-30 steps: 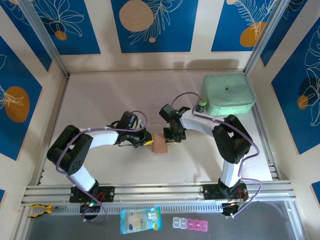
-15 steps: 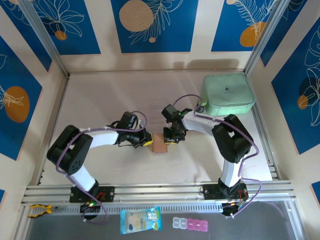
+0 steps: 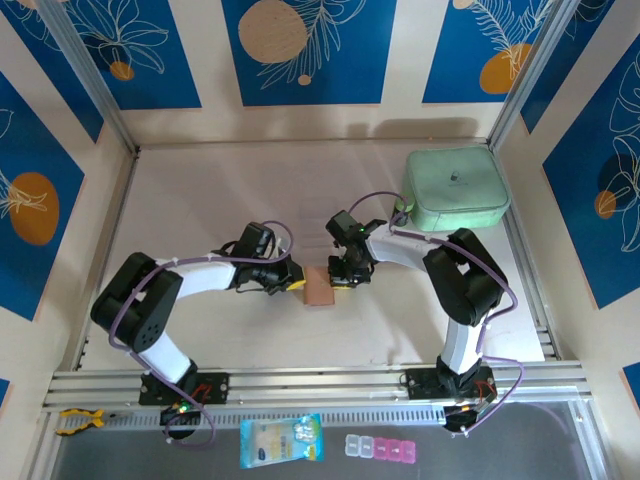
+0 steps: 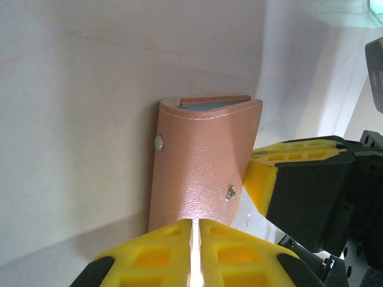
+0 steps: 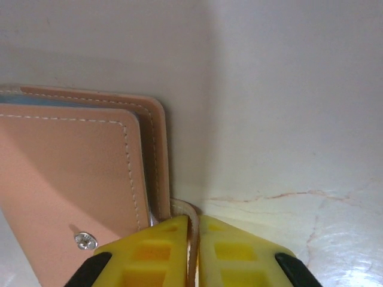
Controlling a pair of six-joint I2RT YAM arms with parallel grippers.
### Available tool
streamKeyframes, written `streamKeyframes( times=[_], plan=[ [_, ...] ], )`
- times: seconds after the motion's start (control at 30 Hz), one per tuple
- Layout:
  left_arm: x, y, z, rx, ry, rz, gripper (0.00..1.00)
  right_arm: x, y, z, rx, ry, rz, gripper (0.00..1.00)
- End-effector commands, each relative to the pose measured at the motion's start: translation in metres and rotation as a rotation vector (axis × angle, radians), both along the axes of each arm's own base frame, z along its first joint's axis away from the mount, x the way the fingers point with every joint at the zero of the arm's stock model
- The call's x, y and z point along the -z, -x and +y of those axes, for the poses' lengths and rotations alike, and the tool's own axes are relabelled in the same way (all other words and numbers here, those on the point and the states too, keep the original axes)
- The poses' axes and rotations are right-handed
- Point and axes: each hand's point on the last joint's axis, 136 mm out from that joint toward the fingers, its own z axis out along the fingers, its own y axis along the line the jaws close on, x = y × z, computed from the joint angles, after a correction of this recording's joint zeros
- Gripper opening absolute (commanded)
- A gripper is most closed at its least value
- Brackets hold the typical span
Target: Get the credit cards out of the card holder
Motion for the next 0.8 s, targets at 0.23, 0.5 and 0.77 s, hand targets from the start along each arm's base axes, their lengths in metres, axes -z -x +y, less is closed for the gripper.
streamKeyframes(
  times=[0.23,0.5,0.77],
  plan=[
    [-0.021,-0.009,0.008,-0.03,0.024,-0.086,0.17,-0.036,0.002,-0.014,-0.022,-0.021,-0.066,0.08],
    [-0.029,-0.015,0.024,-0.074,0.028,-0.112,0.18,-0.06,0.005,-0.011,-0.063,-0.045,-0.099,0.08],
    [-0.033,-0.016,0.032,-0.076,0.04,-0.116,0.19,-0.076,0.007,0.007,-0.156,-0.06,-0.123,0.08]
  ],
)
